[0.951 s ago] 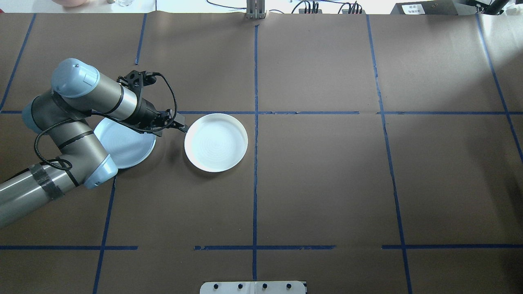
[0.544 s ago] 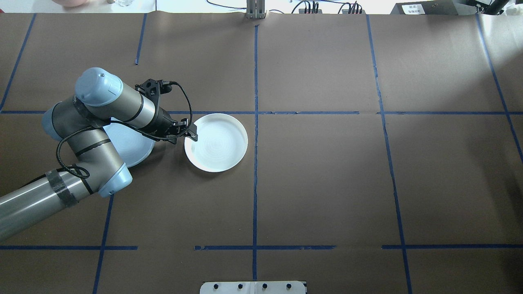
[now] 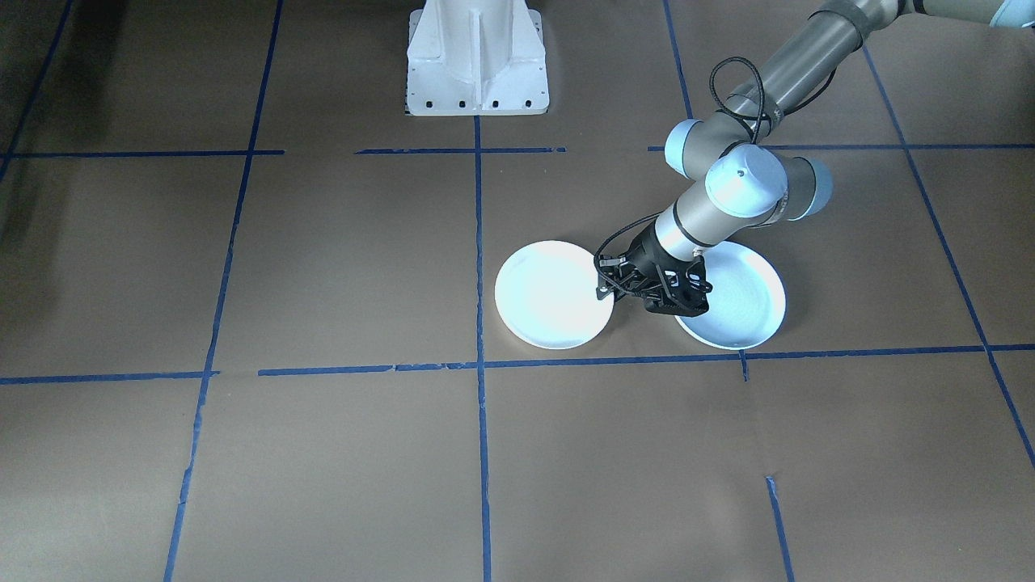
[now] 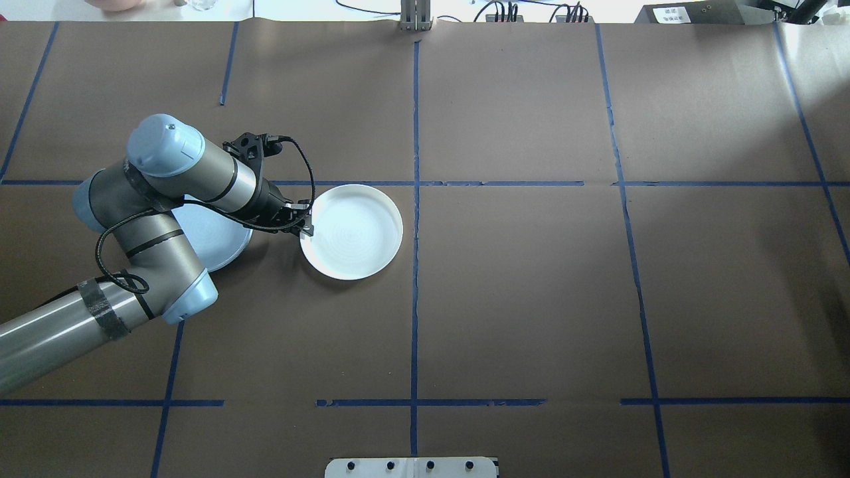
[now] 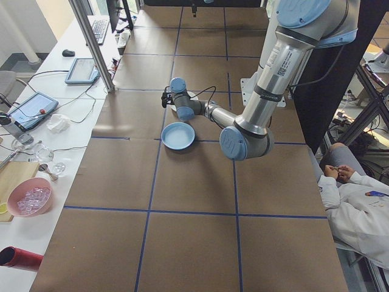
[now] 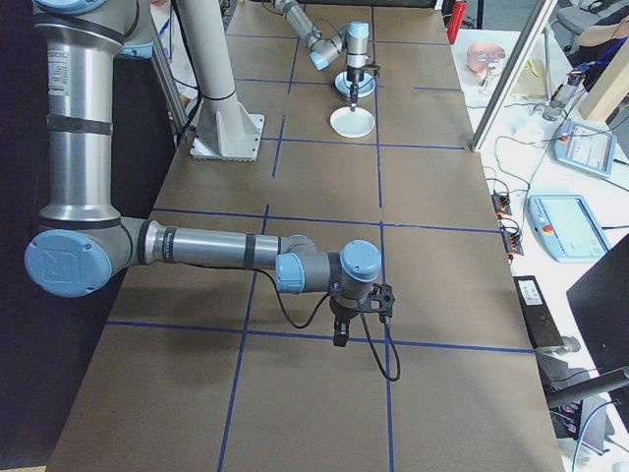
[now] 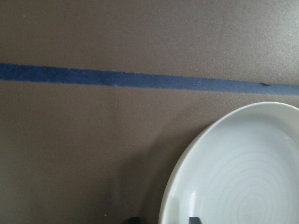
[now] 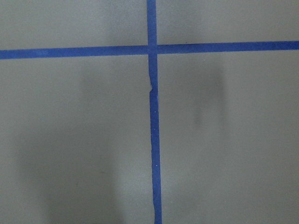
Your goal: Stack plate in center
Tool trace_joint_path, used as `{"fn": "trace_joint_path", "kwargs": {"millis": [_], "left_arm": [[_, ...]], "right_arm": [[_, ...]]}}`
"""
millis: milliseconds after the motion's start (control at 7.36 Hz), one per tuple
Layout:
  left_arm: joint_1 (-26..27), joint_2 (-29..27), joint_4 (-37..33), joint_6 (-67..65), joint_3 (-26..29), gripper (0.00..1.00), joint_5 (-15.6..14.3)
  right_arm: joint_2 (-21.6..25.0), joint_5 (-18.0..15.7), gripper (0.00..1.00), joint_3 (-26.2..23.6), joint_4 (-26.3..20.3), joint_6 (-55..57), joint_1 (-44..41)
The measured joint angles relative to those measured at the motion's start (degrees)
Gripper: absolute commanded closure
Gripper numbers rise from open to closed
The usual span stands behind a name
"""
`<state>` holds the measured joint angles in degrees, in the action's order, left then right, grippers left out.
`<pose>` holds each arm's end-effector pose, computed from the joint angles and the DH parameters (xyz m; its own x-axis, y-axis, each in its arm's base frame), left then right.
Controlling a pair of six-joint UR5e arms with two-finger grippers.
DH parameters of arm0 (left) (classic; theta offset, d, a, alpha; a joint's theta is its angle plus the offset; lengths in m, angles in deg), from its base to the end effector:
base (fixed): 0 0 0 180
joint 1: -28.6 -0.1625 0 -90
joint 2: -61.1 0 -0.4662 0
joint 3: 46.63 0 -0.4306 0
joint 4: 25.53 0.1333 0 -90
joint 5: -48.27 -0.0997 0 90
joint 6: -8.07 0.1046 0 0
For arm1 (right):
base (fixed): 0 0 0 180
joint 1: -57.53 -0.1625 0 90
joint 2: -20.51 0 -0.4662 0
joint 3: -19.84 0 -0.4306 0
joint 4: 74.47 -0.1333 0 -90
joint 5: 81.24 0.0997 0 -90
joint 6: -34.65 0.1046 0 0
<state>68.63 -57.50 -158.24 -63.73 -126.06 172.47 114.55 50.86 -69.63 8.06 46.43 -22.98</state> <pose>0.5316 -0.5438 0.3938 0.4044 -0.0023 -0.9146 0.0318 0.9994 0.0115 -0.0201 -0.5035 0.7343 0.7446 0.0486 0.6658 0.0129 0.9961 -0.0872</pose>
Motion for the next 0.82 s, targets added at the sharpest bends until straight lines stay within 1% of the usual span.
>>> {"fn": "trace_joint_path", "kwargs": {"millis": [136,272,408,544,816], "left_arm": [[0.4,0.0,0.0,0.0,-0.3,1.00,0.1],[1.7,0.1,0.5,0.1,-1.2,1.00,1.1],[4.0,0.7,1.6,0.5,-2.6,1.00,3.0],[5.9,2.4,2.4,2.1,-4.3,1.00,4.5],[10.0,8.5,3.0,10.5,-7.0,1.00,6.7]], "right_arm": [[0.0,0.0,0.00,0.0,0.0,0.0,0.0],[0.0,0.0,0.00,0.0,0.0,0.0,0.0],[0.0,0.0,0.00,0.0,0.0,0.0,0.0],[0.0,0.0,0.00,0.0,0.0,0.0,0.0],[0.0,0.0,0.00,0.0,0.0,0.0,0.0]]}}
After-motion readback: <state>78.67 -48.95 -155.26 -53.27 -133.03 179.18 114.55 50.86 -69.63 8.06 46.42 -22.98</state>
